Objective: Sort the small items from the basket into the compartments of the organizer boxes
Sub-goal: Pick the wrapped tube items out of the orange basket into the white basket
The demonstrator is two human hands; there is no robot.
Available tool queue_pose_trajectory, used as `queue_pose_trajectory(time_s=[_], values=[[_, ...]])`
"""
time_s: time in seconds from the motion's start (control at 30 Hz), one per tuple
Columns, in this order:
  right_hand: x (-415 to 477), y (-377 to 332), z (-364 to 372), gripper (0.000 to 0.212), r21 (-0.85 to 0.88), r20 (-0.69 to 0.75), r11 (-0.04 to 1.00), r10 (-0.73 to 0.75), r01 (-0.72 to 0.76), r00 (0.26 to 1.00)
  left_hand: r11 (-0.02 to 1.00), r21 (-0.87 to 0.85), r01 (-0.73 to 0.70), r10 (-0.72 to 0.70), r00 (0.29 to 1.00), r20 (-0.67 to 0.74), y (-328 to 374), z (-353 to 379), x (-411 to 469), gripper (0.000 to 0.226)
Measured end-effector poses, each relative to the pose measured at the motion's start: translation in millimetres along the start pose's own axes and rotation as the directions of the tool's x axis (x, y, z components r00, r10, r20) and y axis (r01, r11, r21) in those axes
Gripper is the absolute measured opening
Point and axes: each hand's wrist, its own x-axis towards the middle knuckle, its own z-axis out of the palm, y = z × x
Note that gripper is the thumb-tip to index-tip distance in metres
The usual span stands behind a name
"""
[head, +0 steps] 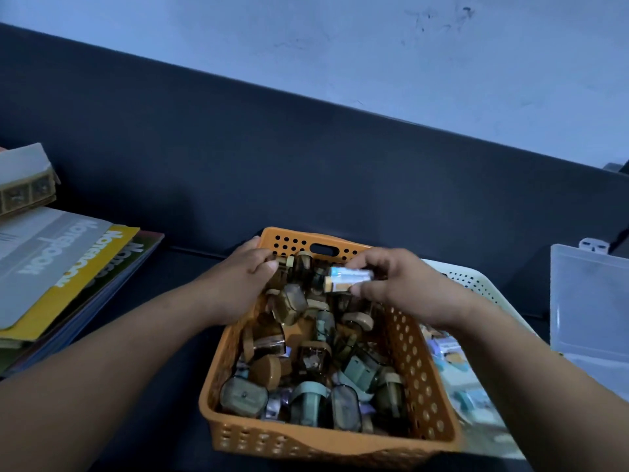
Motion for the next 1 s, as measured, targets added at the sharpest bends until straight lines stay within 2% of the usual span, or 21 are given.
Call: queue_pose_trajectory(time_s=[0.1, 0.23, 0.43, 0.53, 0.6, 0.67, 0.73, 0.87, 1.0], values=[[-15.0, 10.1, -20.6, 0.013, 0.092, -0.192, 0.995, 0.044, -0.026, 0.98, 1.0, 0.026, -0.001, 0.001, 1.0, 0.003, -0.4, 0.3, 0.9, 0.045], [-25.7, 40.6, -37.0, 0.009, 0.053, -0.386, 0.982, 0.186, -0.179, 0.903, 0.998, 0.056, 0.02, -0.02, 1.0, 0.001, 0.6, 0.7, 0.5, 0.045], [-26.3, 65.8, -32.9, 0.035, -0.065, -0.466, 0.903, 0.35, -0.426, 0.813, 0.996, 0.075, 0.039, -0.039, 0.999, 0.001, 0.6, 0.8, -0.8, 0.05], [-19.4, 50.3, -29.1, 0.042, -0.171, -0.487, 0.909, 0.259, -0.381, 0.834, 0.997, 0.069, 0.038, -0.038, 0.999, 0.005, 1.8, 0.1, -1.6, 0.049], [-9.9, 30.6, -22.3, 0.036, -0.251, -0.441, 0.936, 0.115, -0.245, 0.89, 0.998, 0.056, 0.028, -0.029, 1.0, 0.003, 3.8, -0.4, -2.6, 0.047], [4.4, 10.2, -10.3, 0.032, -0.343, -0.294, 0.932, 0.011, -0.116, 0.956, 0.998, 0.052, 0.022, -0.022, 1.0, 0.0, 5.0, -0.8, -3.3, 0.047], [25.2, -5.3, 4.0, 0.032, -0.434, -0.126, 0.901, -0.035, -0.023, 0.991, 0.998, 0.057, 0.022, -0.022, 1.0, 0.001, 4.5, -0.8, -3.3, 0.048], [73.0, -20.5, 28.5, 0.038, -0.495, 0.064, 0.868, 0.008, 0.025, 0.998, 0.999, 0.036, 0.019, -0.019, 1.0, 0.006, 3.2, -1.2, -2.6, 0.048], [100.2, -18.6, 44.1, 0.049, -0.572, 0.159, 0.82, 0.084, 0.022, 0.984, 0.998, 0.055, 0.033, -0.034, 0.999, 0.016, -1.3, -1.4, -0.7, 0.05]])
